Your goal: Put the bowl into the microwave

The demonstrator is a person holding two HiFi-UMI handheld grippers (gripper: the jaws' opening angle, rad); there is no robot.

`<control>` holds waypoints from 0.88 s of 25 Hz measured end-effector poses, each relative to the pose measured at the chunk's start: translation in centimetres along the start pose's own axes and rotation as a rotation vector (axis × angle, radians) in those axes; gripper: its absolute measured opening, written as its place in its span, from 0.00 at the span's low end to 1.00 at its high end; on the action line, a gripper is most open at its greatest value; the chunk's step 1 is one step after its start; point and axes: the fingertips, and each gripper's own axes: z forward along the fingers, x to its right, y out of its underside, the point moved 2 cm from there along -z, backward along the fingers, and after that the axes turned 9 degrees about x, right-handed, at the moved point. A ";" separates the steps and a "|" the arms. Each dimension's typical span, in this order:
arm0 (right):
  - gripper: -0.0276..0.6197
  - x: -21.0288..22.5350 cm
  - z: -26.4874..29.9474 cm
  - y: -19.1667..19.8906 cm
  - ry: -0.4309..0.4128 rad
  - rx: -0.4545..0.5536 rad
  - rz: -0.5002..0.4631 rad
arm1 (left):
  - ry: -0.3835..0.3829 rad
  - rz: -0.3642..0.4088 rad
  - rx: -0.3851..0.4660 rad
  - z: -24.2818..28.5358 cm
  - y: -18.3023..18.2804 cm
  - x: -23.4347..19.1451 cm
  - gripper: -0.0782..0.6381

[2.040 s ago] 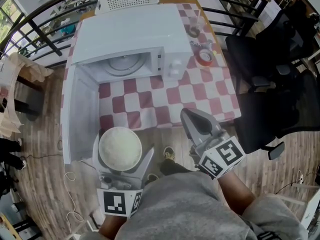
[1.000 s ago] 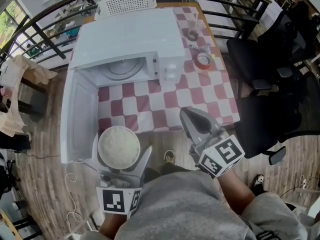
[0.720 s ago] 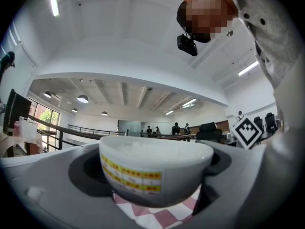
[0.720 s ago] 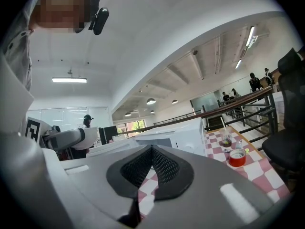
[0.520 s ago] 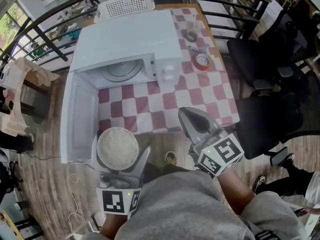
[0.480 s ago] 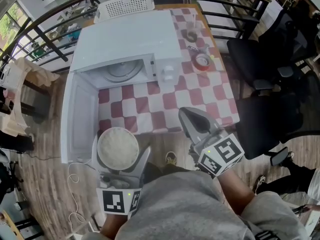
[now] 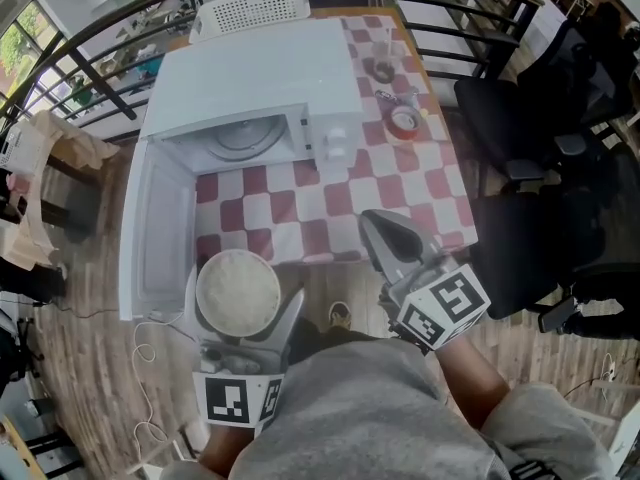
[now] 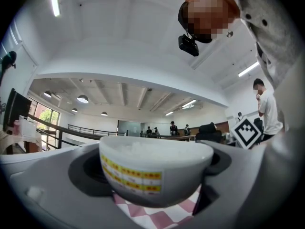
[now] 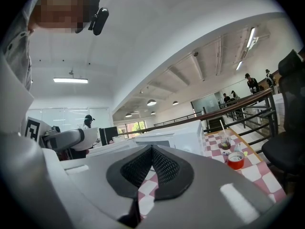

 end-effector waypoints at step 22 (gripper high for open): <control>0.04 -1.2 2.8 0.4 -0.005 -0.013 -0.019 | 0.018 -0.014 0.007 0.5 0.6 -2.4 0.86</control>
